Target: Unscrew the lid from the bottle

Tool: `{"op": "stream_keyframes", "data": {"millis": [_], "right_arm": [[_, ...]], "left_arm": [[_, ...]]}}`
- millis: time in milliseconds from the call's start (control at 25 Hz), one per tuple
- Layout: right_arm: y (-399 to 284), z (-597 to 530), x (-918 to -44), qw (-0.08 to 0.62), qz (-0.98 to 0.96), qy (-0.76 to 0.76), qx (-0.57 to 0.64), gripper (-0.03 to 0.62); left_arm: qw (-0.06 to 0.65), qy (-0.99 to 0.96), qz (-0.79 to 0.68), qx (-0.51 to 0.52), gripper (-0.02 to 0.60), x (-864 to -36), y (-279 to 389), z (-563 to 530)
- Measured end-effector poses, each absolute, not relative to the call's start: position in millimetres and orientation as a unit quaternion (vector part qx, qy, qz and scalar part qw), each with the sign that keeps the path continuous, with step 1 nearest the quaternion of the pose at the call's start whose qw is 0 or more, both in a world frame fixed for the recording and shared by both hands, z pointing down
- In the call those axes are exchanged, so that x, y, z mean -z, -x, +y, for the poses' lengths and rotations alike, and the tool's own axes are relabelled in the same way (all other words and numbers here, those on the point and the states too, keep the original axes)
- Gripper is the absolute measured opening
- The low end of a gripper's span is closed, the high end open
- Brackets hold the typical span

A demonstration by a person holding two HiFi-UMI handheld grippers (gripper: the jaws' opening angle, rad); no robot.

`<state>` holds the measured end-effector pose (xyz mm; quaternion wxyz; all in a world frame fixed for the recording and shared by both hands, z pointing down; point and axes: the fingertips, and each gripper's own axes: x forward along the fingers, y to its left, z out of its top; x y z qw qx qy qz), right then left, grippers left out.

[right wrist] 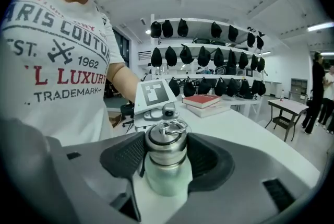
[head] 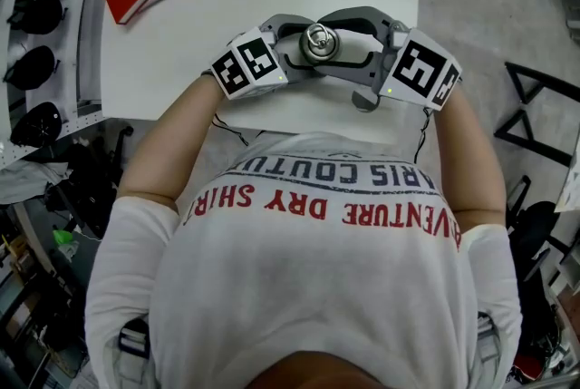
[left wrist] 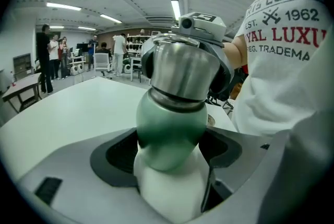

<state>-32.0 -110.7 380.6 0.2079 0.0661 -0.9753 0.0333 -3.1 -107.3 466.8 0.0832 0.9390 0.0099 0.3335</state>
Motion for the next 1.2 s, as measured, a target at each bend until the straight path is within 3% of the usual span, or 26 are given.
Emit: {"op": "stream_keyframes", "data": {"millis": [280,600,760,1200], "right_arm": [[32,-109,-383,0.236,-0.972,0.001,-0.020,0.255],[34,-107,-380,0.210,-0.977,-0.010,-0.028,0.256],[32,-109,-378,0.192,-0.980,-0.040,-0.042,0.289],[18,-111,-363,0.121,-0.973,-0.187,-0.063,0.291]], "left_arm": [[0.045,-0.927,0.099,-0.358,0.373,-469,5,-105],[0.048,-0.928,0.102,-0.354,0.373,-470,4,-102],[0.059,-0.934,0.075,-0.344,0.373,-467,3,-103],[0.113,-0.944,-0.097,-0.295,0.371,-465,-2,-107]]}}
